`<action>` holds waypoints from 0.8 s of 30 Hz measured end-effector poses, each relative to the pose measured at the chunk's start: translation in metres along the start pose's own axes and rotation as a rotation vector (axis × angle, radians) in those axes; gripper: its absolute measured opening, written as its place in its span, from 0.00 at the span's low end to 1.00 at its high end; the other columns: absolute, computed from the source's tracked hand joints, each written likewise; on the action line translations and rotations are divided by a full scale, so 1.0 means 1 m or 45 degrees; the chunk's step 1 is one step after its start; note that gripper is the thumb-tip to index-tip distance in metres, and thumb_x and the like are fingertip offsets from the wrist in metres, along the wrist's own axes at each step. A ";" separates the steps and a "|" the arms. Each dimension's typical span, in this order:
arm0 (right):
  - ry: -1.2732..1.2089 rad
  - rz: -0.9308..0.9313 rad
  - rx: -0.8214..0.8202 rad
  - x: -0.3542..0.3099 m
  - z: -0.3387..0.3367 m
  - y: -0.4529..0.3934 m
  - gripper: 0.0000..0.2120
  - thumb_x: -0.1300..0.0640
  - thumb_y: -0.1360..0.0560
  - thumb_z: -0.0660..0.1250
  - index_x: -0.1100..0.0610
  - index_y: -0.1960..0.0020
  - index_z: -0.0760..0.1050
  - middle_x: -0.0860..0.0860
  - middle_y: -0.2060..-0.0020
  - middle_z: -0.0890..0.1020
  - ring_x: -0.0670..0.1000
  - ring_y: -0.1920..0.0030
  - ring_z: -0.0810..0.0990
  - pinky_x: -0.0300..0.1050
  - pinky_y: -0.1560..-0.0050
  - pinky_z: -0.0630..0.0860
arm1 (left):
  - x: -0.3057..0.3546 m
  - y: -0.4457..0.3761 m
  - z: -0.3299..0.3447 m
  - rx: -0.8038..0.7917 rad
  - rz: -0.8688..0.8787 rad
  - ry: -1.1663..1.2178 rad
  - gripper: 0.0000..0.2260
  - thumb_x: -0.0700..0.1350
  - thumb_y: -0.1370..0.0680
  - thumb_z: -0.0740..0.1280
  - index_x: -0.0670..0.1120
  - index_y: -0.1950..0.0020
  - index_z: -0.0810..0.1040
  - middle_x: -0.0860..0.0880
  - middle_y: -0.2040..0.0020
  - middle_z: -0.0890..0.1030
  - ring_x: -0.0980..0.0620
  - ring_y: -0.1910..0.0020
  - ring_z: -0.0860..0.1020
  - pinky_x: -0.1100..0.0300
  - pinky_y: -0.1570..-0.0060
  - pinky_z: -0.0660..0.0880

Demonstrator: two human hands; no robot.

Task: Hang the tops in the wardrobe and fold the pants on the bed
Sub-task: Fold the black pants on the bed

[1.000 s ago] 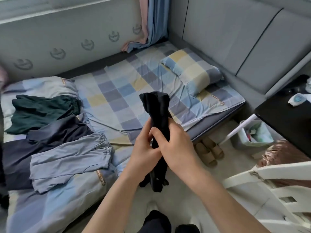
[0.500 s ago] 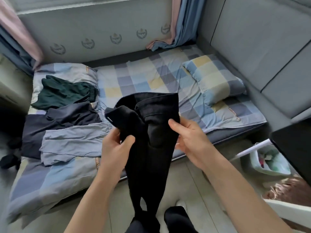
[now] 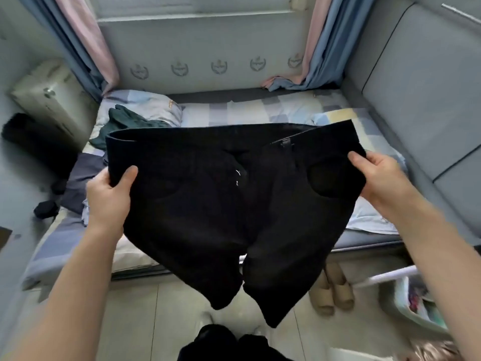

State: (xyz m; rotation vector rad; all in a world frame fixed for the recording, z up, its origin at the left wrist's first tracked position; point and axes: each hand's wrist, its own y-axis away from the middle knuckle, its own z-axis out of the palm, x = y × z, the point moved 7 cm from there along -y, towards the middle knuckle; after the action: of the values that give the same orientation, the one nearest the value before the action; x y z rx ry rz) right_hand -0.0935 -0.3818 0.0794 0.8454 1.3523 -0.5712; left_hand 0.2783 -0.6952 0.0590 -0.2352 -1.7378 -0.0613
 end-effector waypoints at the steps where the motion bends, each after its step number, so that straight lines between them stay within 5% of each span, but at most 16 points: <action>1: 0.025 -0.026 0.016 -0.004 -0.004 -0.007 0.09 0.57 0.20 0.62 0.56 0.54 0.79 0.48 0.62 0.86 0.46 0.60 0.85 0.37 0.65 0.79 | 0.004 -0.005 -0.002 0.002 -0.001 0.008 0.02 0.48 0.24 0.71 0.53 0.57 0.82 0.58 0.59 0.84 0.61 0.59 0.81 0.58 0.54 0.78; 7: 0.070 -0.127 0.086 -0.026 -0.007 -0.055 0.06 0.57 0.21 0.65 0.55 0.55 0.80 0.46 0.63 0.86 0.45 0.59 0.84 0.38 0.56 0.80 | 0.036 -0.045 0.009 -0.028 0.099 0.005 0.05 0.51 0.27 0.73 0.55 0.63 0.83 0.62 0.65 0.83 0.65 0.65 0.78 0.68 0.63 0.77; 16: 0.006 -0.154 0.099 -0.054 0.015 -0.136 0.06 0.57 0.21 0.64 0.55 0.53 0.79 0.45 0.61 0.85 0.45 0.56 0.84 0.39 0.54 0.80 | 0.029 -0.129 0.066 -0.078 0.027 0.141 0.06 0.50 0.24 0.71 0.51 0.59 0.85 0.58 0.59 0.85 0.59 0.58 0.81 0.63 0.53 0.80; 24: 0.030 0.016 0.254 0.044 0.064 -0.290 0.09 0.57 0.19 0.61 0.54 0.45 0.79 0.49 0.48 0.84 0.48 0.46 0.82 0.45 0.42 0.78 | -0.084 -0.275 0.164 -0.208 -0.295 0.076 0.08 0.50 0.21 0.68 0.48 0.55 0.83 0.57 0.61 0.85 0.56 0.60 0.82 0.62 0.63 0.80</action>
State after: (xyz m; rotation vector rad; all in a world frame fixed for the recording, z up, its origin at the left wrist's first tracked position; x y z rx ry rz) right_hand -0.2752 -0.5995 -0.0190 1.0242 1.3253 -0.6962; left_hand 0.0807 -0.9457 -0.0284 -0.1487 -1.6951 -0.3767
